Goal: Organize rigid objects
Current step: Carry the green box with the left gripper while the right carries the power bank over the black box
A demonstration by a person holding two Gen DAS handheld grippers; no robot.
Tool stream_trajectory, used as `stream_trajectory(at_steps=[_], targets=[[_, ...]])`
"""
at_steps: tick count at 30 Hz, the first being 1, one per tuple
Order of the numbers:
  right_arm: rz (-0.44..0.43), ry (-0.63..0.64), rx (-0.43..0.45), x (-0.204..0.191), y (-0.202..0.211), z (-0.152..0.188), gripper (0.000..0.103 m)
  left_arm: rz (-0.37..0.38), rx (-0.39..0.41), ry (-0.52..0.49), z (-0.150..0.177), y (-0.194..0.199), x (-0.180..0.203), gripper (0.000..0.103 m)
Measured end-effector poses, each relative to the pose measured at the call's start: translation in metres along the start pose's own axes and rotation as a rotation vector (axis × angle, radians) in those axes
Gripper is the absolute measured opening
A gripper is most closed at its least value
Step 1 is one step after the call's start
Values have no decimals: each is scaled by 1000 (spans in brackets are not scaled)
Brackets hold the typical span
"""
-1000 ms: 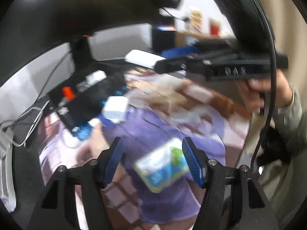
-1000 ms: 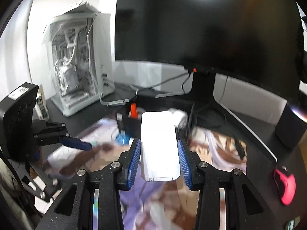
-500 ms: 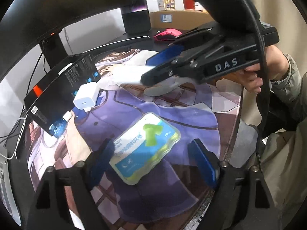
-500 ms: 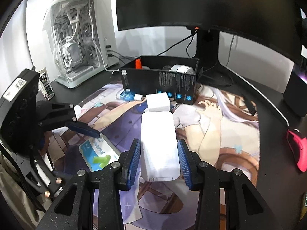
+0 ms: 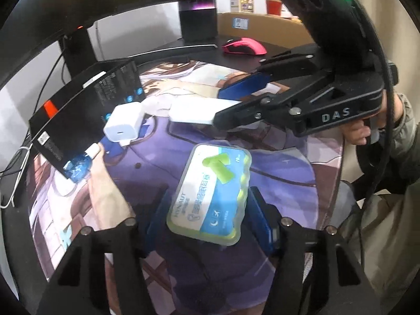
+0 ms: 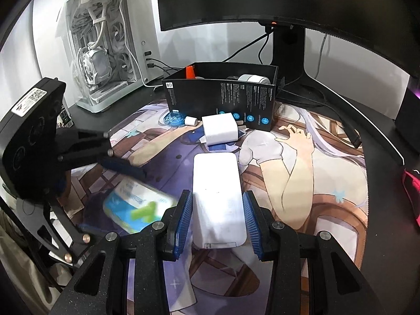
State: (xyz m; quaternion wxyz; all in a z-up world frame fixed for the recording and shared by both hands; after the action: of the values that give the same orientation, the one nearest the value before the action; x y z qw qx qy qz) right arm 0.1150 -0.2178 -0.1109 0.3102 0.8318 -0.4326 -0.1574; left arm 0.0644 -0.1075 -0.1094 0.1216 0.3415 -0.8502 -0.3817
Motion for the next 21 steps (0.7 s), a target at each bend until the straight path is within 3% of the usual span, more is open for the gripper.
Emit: stream_trajectory(at_steps=[4,11,21], targets=[[-1,2,0,0,0,0,40,-42,13,37,-1,1,-6,56],[12,5,54,0,11,-12,40,-113,149,131,-13,37,-33,55],[25,29,160,-5,12,-63,40,-220,279,216,-39,72,-73,55]])
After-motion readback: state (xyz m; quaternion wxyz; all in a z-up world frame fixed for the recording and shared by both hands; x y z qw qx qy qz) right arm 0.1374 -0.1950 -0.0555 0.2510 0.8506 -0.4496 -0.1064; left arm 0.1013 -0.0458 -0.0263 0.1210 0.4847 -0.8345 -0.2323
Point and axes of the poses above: each gripper's, at about its wrist camera, not at the fingertips, and y roughly against the way its jaws point, x to its right, z to its underside, the point moved 5 cm from there along -y, roughly the way its jaws point, and after that the axes turned 2 degrees about x, right-handed, at the moved point
